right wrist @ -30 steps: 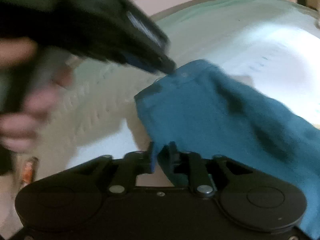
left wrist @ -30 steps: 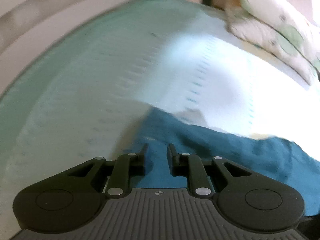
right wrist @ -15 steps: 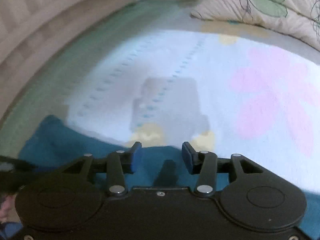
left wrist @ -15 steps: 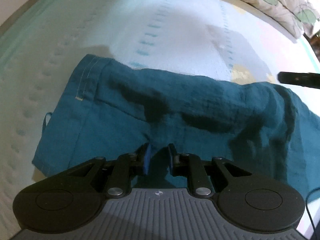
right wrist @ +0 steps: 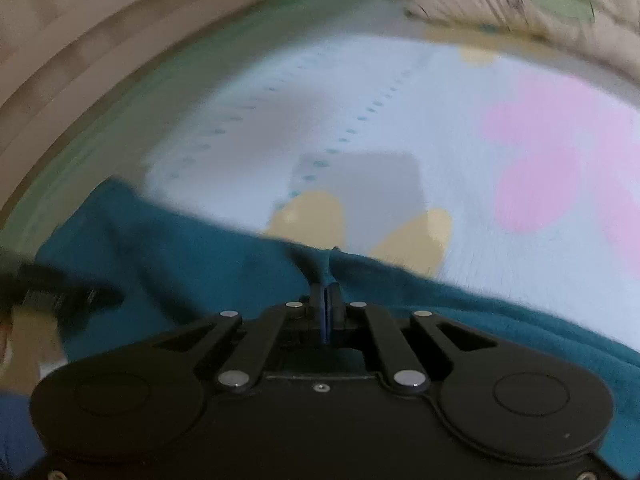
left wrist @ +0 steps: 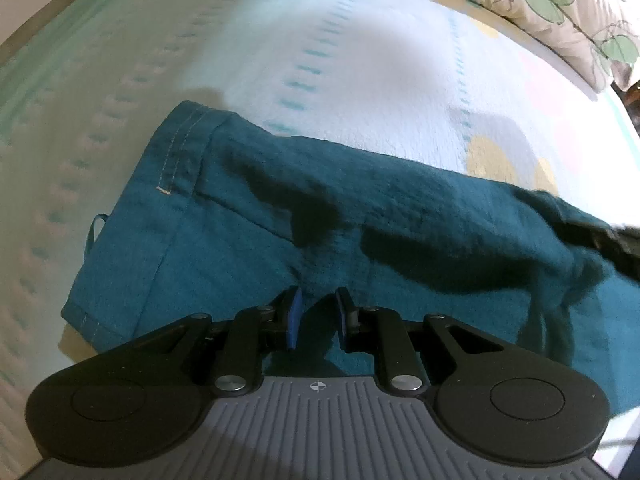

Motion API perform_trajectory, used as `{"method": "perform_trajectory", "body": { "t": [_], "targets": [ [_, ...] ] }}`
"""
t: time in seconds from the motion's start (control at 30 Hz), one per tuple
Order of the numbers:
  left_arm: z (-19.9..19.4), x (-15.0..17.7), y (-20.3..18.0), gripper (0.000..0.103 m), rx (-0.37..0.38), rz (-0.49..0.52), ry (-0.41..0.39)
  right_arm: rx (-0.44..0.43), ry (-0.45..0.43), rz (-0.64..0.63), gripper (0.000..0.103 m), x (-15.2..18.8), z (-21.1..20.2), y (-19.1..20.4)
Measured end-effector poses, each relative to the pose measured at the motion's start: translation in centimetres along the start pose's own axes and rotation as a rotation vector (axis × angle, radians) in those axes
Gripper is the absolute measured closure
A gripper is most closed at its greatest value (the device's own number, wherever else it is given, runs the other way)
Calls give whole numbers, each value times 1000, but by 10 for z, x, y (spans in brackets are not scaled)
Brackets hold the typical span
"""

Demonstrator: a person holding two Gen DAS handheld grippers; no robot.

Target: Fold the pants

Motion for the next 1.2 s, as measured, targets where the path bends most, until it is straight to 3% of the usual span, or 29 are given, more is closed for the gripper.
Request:
{"method": "perform_trajectory", "body": {
  "t": [0.13,0.37,0.57,0.63,0.67,0.73,0.8,0.97,1.2],
  "targets": [
    [-1,1,-1,84,-5,5,-1,2,-55,-16,95,-7,-13,3],
    [-1,2,0,84,-8,2,-6,104,-97,12,96,-54,15,-17],
    [-1,1,0,84,-10,4,-8,146,-7,70,97,-59,59,-38],
    [-1,1,0,84,-16,6,-11,130,6,86,89,-58,63,-40],
    [-2,2,-2,84,-21,10,-14,124,-13,114,89,-58,58,-42],
    [-3,2,-4,84,-35,16,-23,106,-60,194,63,-57,39,-47],
    [-6,3,-7,84,-48,15,-31,101,-107,262,55,-54,15,-54],
    [-32,6,-32,84,-22,9,-78,136,-119,334,56,-27,-51,-73],
    [-44,28,-124,84,76,145,-85,307,-71,459,56,56,-139,-130]
  ]
}}
Point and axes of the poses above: each gripper's, at about its wrist camera, not at the fingertips, and z roughly the way its jaws point, y to its left, x to its underside, the point moved 4 cm from there along z, roughly the way its jaws point, and after that the axes turned 5 degrees about -z, right-handed, at the moved point
